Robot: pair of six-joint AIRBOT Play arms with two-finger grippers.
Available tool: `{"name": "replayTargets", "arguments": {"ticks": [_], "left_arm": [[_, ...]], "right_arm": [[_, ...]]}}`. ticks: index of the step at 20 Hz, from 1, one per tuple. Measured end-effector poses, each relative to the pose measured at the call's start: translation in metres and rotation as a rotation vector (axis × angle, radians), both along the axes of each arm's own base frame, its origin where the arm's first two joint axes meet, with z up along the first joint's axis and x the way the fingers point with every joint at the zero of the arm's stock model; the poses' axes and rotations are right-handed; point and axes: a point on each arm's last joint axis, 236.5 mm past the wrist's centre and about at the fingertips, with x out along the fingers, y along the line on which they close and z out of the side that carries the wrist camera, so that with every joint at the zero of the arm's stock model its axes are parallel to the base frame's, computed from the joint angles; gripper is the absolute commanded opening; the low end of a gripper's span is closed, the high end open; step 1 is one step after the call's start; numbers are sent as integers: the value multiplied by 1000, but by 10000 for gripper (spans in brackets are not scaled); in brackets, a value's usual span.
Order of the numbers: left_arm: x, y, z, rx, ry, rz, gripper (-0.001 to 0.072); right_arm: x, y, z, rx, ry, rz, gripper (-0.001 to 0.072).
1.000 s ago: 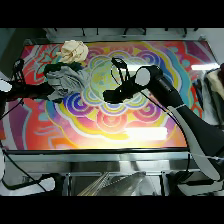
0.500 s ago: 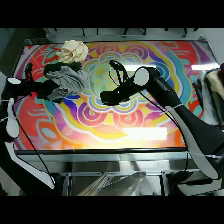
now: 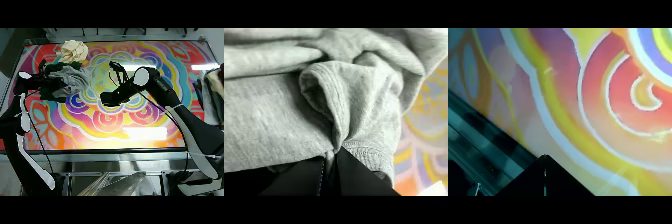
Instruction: Fold the shirts.
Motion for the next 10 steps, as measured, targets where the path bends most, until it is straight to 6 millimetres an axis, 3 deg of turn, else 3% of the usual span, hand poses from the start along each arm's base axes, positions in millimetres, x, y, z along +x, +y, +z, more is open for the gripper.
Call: {"name": "replayTargets", "arguments": {"ticks": [5, 10], "left_arm": [[-5, 19, 74, 16, -90, 37, 9], [-37, 36, 164, 24, -169, 90, 9]], "right_arm": [[-3, -1, -1, -4, 14, 8, 19], [-16, -16, 7, -44, 4, 61, 19]]}}
